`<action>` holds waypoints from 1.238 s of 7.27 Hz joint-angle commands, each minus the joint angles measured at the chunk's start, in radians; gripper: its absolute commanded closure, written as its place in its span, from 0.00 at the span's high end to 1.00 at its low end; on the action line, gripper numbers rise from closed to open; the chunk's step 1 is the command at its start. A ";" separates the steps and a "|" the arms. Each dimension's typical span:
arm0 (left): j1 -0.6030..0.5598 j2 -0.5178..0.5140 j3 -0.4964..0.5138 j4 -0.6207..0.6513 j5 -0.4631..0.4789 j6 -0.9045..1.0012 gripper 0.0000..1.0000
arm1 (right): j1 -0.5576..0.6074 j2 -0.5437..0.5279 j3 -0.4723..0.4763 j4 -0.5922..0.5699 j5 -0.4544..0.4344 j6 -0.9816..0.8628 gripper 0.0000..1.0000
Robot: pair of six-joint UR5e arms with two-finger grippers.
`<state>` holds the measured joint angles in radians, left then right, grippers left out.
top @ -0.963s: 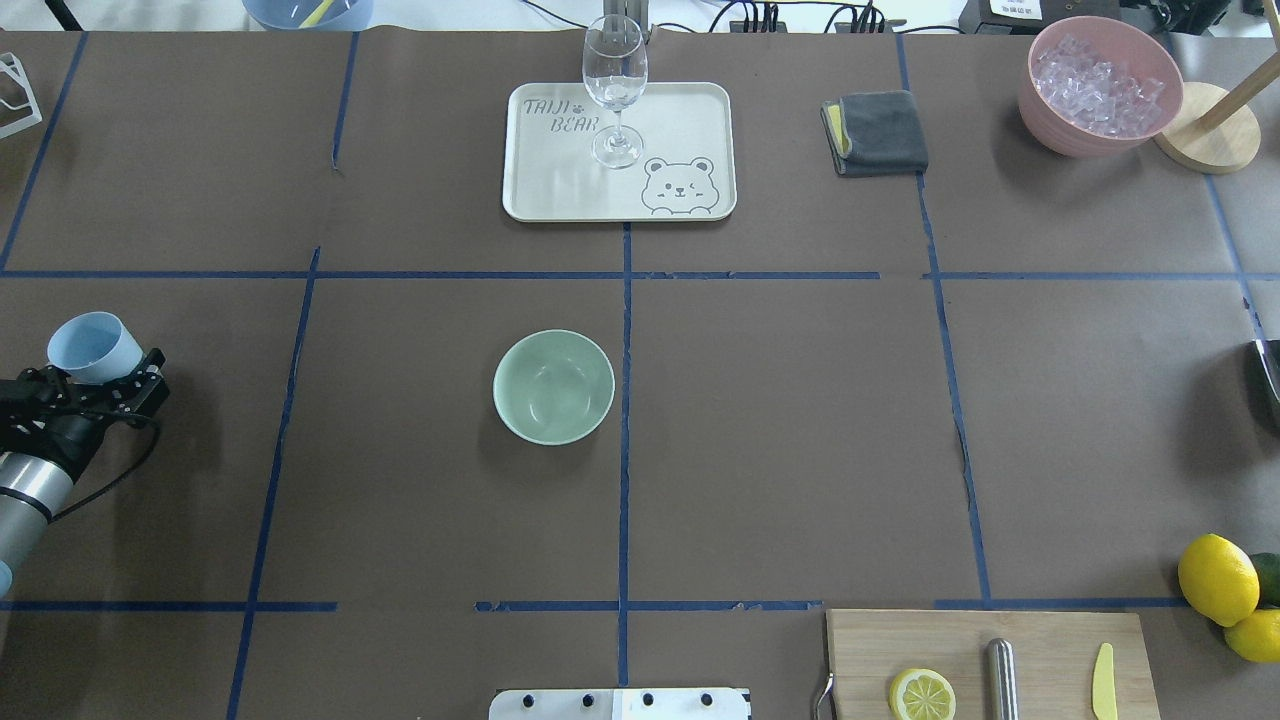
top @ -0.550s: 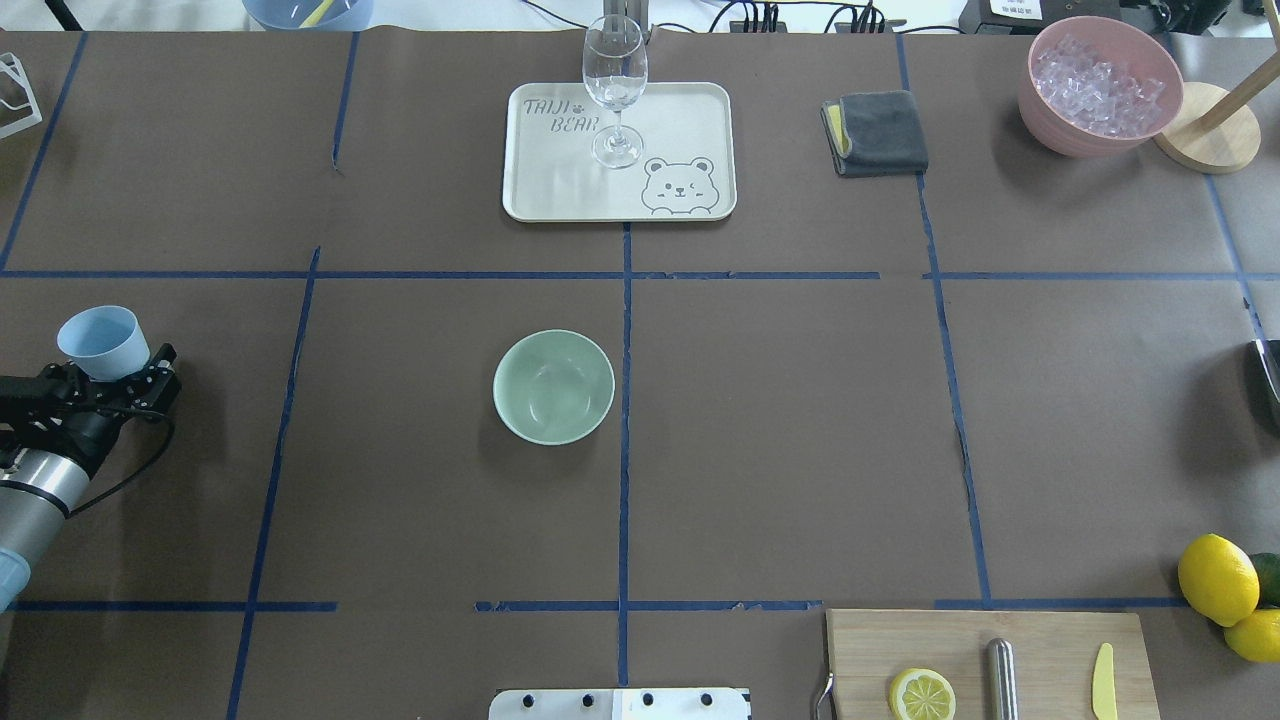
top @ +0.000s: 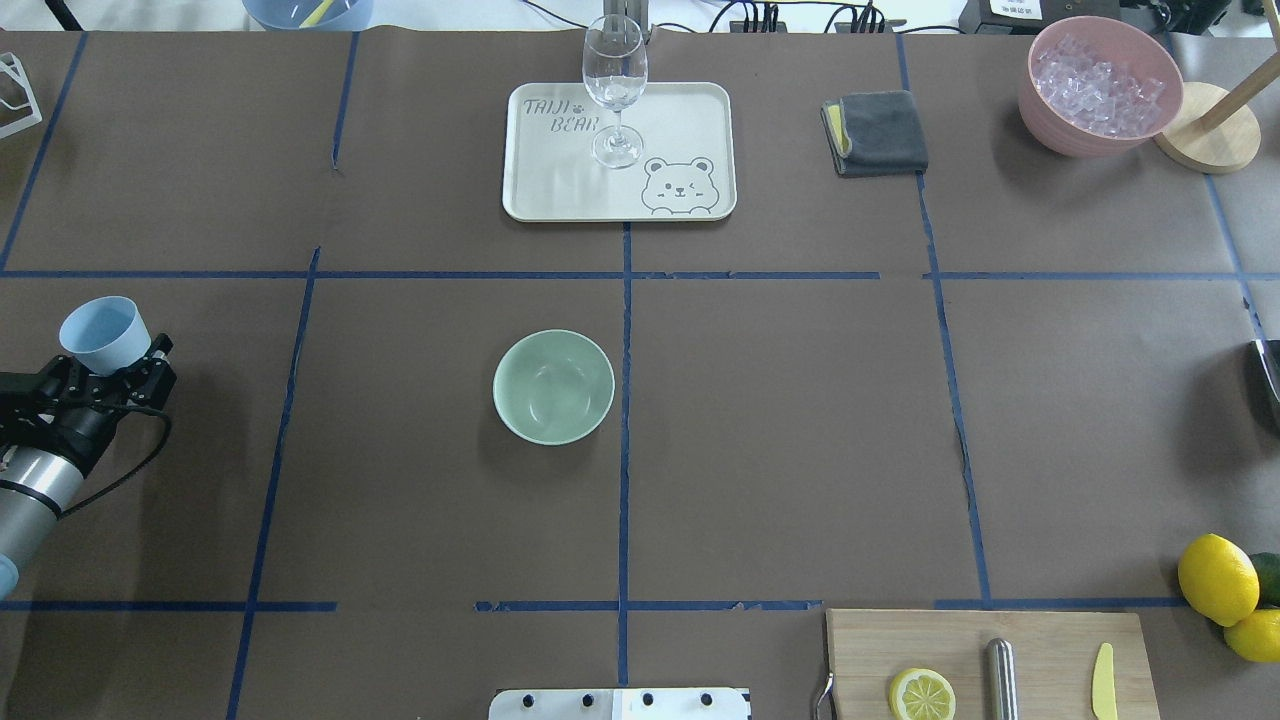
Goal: Pour ice into bowl
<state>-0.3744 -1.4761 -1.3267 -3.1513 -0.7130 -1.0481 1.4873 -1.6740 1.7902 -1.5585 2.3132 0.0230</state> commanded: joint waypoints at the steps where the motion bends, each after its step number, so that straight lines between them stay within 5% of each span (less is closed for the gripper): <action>1: -0.004 0.002 -0.058 -0.015 0.000 0.193 0.00 | 0.001 0.000 -0.003 0.000 0.000 0.000 1.00; 2: -0.005 -0.013 -0.075 -0.015 -0.003 0.268 0.00 | 0.001 0.000 -0.003 0.000 0.000 0.000 1.00; 4: -0.062 -0.048 -0.139 -0.015 -0.155 0.635 0.00 | 0.002 -0.001 -0.006 0.000 -0.003 0.000 1.00; 7: -0.061 -0.257 -0.164 0.013 -0.201 0.772 0.00 | 0.016 -0.010 -0.006 -0.001 -0.005 0.000 1.00; 9: -0.052 -0.355 -0.167 0.209 -0.198 0.778 0.00 | 0.030 -0.015 -0.008 -0.002 -0.006 0.000 1.00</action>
<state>-0.4313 -1.7705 -1.4912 -3.0678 -0.9110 -0.2808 1.5084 -1.6863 1.7830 -1.5598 2.3083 0.0230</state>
